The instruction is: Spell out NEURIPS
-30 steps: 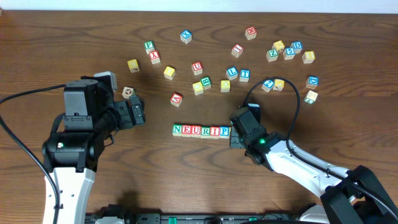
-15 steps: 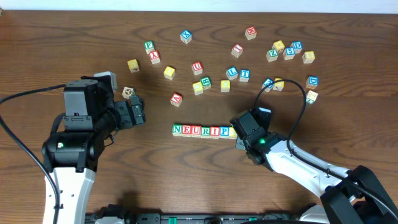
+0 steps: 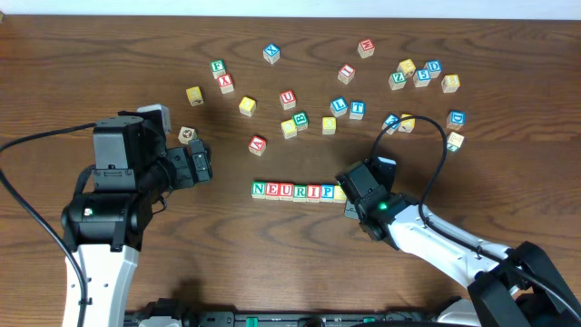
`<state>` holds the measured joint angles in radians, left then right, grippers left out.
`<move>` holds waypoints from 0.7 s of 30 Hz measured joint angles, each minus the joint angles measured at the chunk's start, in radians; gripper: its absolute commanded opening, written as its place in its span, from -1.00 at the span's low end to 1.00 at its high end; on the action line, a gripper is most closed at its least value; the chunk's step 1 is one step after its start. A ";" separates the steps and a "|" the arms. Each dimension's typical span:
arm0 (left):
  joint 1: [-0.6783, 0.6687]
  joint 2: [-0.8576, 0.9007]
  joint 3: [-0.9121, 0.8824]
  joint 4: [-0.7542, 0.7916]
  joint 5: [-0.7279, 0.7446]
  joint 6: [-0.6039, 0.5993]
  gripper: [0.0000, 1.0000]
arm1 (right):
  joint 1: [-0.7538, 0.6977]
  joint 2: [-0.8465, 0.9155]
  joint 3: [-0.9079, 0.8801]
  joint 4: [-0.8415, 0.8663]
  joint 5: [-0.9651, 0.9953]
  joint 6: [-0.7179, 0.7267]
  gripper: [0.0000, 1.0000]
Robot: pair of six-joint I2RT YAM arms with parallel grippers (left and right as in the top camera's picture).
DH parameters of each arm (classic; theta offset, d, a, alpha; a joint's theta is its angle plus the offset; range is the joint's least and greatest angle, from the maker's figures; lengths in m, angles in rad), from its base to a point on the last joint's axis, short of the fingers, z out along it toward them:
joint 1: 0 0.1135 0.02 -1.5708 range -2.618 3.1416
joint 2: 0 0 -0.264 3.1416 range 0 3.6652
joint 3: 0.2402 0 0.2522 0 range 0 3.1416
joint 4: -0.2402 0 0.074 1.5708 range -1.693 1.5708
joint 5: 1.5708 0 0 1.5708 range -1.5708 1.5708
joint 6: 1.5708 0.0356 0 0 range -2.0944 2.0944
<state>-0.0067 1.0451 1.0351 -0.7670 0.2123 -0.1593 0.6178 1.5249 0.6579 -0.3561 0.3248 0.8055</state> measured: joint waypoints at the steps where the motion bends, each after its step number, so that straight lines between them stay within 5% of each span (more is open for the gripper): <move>1: 0.000 0.000 0.000 0.000 0.000 0.000 0.96 | 0.000 0.000 0.000 -0.003 0.000 -0.002 -0.98; 21: 0.000 0.000 0.000 0.000 0.000 0.000 0.96 | 0.000 -0.396 0.000 -0.172 -0.011 -0.029 -0.98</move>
<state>-0.0067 1.0451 1.0351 -0.7673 0.2123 -0.1593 0.6178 1.1286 0.6579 -0.5278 0.3141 0.7769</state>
